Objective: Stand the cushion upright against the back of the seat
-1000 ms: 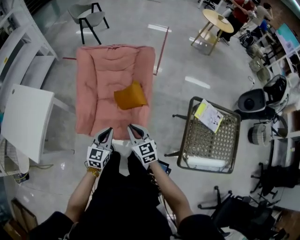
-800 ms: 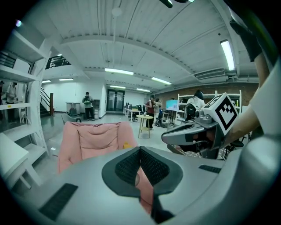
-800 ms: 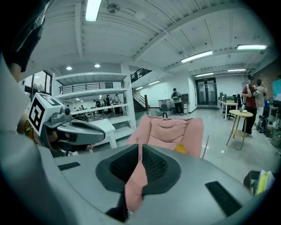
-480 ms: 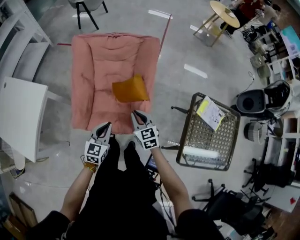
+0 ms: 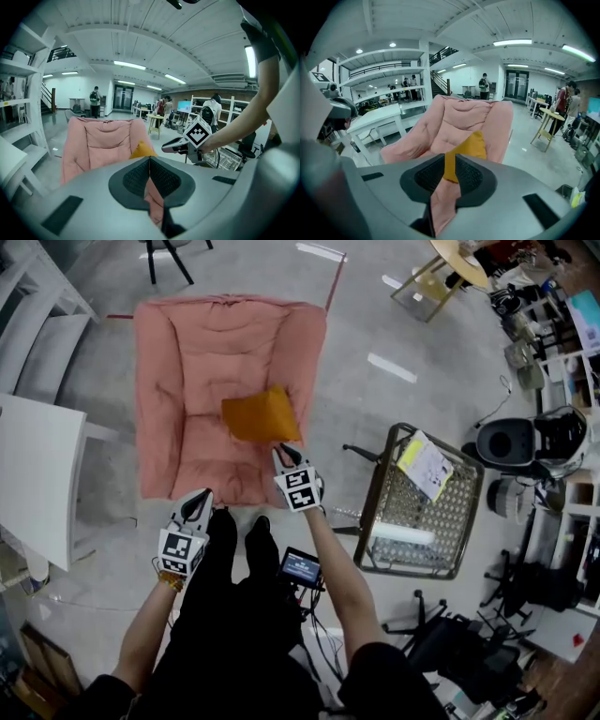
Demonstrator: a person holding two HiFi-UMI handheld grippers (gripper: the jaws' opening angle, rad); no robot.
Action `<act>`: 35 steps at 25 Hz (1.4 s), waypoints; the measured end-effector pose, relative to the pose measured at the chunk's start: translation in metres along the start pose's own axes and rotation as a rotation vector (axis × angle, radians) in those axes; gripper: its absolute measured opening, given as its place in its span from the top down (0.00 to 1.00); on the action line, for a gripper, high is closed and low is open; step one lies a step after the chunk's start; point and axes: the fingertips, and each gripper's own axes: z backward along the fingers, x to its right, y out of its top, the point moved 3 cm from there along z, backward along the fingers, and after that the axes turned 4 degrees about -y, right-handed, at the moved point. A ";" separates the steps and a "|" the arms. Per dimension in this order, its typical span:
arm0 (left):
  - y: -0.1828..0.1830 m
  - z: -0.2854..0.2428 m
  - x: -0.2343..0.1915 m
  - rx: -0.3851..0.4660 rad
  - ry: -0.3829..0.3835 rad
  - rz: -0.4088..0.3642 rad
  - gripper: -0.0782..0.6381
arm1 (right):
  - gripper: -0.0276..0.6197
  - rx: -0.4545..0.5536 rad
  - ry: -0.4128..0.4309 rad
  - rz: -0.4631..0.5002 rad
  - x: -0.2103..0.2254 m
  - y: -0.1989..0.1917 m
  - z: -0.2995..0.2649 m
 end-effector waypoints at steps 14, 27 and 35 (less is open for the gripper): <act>-0.017 -0.017 -0.041 -0.038 0.014 0.013 0.87 | 0.59 -0.248 -0.071 -0.052 0.078 -0.070 -0.086; -0.029 -0.020 -0.059 -0.062 0.038 0.044 0.87 | 0.66 -0.312 -0.051 -0.155 0.079 -0.090 -0.121; -0.020 -0.016 -0.066 -0.046 0.060 0.044 0.87 | 0.82 -0.319 -0.048 -0.145 0.070 -0.073 -0.123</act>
